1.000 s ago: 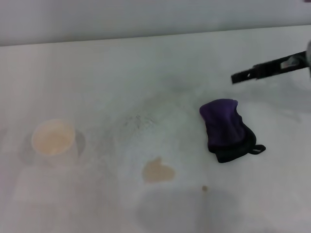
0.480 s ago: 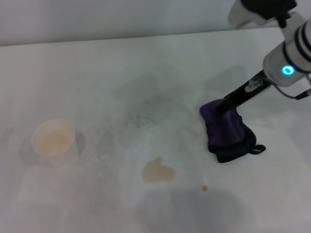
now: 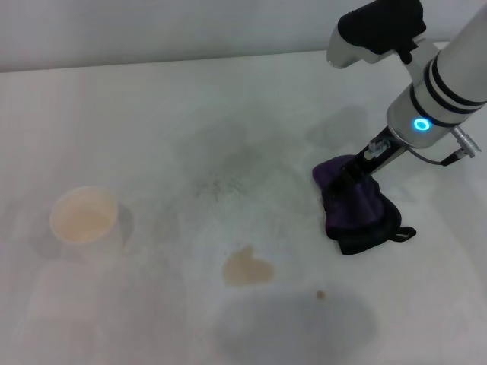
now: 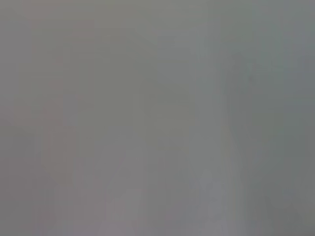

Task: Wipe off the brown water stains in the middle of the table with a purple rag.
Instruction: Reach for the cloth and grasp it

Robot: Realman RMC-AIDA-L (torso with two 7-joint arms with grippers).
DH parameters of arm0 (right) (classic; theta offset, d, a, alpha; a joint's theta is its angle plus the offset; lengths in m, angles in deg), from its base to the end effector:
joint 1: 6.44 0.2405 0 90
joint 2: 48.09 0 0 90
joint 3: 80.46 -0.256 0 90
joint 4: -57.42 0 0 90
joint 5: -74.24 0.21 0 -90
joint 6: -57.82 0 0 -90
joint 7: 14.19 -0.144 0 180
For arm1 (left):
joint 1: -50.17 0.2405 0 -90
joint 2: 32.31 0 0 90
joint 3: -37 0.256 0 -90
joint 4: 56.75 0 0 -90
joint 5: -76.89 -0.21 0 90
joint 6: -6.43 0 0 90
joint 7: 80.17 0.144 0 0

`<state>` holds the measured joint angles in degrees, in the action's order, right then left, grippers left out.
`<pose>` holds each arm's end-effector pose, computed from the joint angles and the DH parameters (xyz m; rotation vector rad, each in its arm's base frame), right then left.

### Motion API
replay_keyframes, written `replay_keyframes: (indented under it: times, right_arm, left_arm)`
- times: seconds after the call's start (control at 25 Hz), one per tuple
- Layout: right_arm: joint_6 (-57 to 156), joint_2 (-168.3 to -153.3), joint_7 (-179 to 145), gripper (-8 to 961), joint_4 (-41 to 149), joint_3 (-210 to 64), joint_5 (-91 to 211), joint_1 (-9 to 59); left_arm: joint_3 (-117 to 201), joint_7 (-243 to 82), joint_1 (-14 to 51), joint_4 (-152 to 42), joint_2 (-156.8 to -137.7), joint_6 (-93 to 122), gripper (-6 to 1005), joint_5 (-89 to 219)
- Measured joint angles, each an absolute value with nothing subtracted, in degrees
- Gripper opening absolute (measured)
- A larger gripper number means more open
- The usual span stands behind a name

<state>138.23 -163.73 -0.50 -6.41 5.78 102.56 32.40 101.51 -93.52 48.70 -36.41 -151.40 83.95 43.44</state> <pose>0.2121 0.3748 -0.0149 -2.2955 1.2447 -0.5828 -0.3867 0.2183 0.0377 -1.6358 -0.3312 -0.5441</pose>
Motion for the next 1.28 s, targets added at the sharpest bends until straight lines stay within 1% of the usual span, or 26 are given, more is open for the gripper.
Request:
replay_keyframes:
  times: [0.56,0.96,1.2,1.28]
  right_arm:
    - [135.4,-163.80,-2.5,727,0.9,8.3,101.2,35.9]
    - [135.1,-163.81,-3.1,698,3.2,8.4,99.7,36.7]
    - [135.0,-163.89,-3.7,556,2.8,10.6,99.9,36.7]
    - [135.0,-163.92,-4.5,543,2.7,11.9,99.9,37.0]
  left_arm:
    - [101.9,-91.0,48.0,-37.6,-151.40,84.0,891,43.4]
    - [101.6,-90.3,46.8,-39.3,-151.31,83.6,891,43.4]
    - [101.5,-89.6,46.4,-39.3,-151.19,83.8,891,43.4]
    - [101.5,-89.5,46.2,-39.3,-151.19,83.7,891,43.4]
